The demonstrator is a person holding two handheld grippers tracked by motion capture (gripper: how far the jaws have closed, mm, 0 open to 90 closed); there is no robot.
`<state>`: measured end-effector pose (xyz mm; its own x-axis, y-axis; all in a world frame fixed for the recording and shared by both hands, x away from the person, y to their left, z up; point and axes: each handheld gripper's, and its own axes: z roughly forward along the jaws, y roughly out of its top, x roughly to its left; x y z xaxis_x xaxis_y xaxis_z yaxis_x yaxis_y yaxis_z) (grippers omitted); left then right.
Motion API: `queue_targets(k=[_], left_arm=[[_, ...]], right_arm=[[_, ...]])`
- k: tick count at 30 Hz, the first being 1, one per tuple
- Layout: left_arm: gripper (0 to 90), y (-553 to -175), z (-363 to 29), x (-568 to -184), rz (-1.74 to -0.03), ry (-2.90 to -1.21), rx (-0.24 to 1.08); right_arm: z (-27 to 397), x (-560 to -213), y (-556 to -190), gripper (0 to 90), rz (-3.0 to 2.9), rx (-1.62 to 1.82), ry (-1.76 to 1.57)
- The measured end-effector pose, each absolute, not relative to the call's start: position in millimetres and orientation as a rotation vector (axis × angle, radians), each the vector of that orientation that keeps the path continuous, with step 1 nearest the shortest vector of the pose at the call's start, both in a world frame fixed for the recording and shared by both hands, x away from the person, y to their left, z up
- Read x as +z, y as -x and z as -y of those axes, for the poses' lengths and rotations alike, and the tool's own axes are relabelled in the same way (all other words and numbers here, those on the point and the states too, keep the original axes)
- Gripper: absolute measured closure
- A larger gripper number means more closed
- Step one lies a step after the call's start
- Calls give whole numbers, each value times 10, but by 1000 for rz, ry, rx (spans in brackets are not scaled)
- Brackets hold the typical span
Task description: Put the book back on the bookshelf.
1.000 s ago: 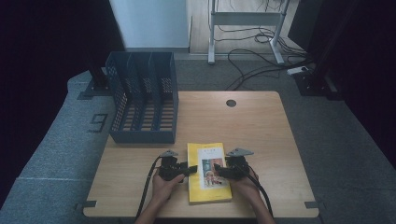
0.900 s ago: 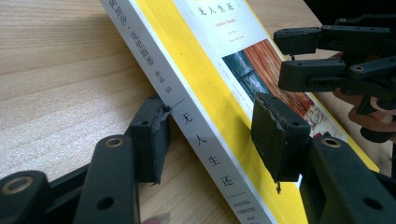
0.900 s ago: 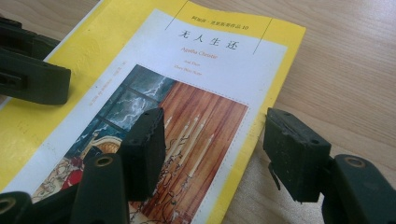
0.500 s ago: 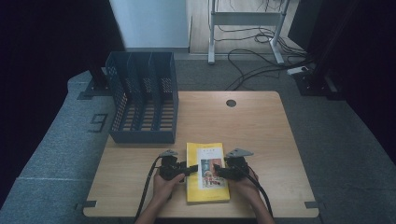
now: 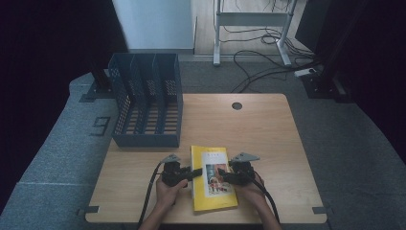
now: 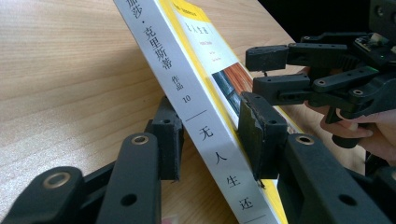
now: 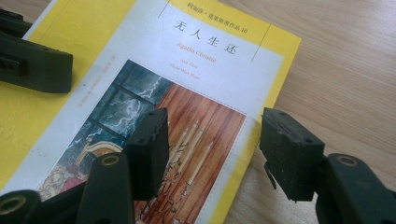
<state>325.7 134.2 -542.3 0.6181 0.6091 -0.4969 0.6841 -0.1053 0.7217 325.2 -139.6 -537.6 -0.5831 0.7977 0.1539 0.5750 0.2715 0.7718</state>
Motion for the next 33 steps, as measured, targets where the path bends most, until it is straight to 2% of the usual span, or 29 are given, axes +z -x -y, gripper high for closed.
queue_targets(k=[7, 10, 20, 33], left_arm=[[633, -3222, -1338, -5394, -1012, -1781, -61], [641, -3167, -1323, -5349, -980, -1769, -19], [664, -3049, -1283, -5215, -877, -1756, 65], [675, -2919, -1287, -4990, -780, -1751, 131]], right_arm=[[1408, -5395, -3292, 245, -2268, 1248, -1334], [1448, -5397, -3316, 208, -2269, 1289, -1365], [1532, -5320, -3327, 187, -2267, 1481, -1383], [1515, -5074, -3211, 183, -2219, 1506, -1292]])
